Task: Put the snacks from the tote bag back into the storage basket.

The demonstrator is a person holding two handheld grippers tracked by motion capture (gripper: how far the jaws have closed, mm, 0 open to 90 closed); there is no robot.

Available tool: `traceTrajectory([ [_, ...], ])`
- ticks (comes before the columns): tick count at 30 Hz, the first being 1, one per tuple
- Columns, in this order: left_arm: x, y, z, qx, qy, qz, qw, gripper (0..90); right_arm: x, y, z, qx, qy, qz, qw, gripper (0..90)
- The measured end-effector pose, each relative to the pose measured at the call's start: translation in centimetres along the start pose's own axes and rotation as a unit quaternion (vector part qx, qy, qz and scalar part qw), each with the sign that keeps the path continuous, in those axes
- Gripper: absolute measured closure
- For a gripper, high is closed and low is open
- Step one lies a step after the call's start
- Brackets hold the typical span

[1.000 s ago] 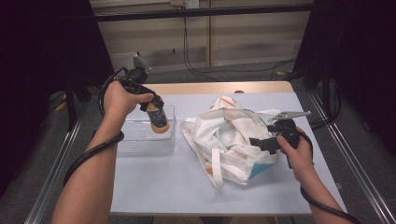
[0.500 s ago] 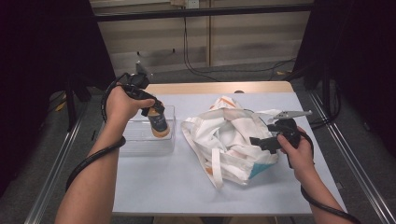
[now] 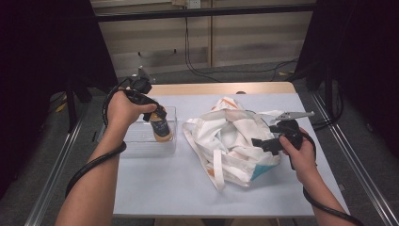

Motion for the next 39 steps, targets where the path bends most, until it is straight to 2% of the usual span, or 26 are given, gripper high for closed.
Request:
traceTrajectory([
  [12, -0.3, 0.6, -1.0, 0.000, 0.006, 0.004, 1.0000, 30.3, 0.0, 0.0, 0.0, 0.000, 0.000, 0.000, 1.0000, 2.3],
  [17, -0.1, 0.8, -1.1, 0.005, 0.005, -0.003, 1.0000, 30.3, 0.0, 0.0, 0.0, 0.000, 0.001, 0.001, 1.0000, 2.3],
  [21, -0.1, 1.0, -1.3, 0.006, 0.005, 0.003, 1.0000, 30.3, 0.0, 0.0, 0.0, 0.000, 0.000, 0.001, 1.0000, 2.3],
  [39, 0.0, 1.3, -1.9, 0.007, 0.005, 0.003, 1.0000, 30.3, 0.0, 0.1, 0.0, 0.002, 0.000, -0.001, 1.0000, 2.3],
])
Point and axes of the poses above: each handheld gripper's, and its own axes: z roughly backward along the jaws, y roughly out of its underside, x roughly to its left, the point moved 8 cm from there along -z, roughly forward along the jaws, and after that the axes turned 2 degrees about -x, right-handed, at the moved point
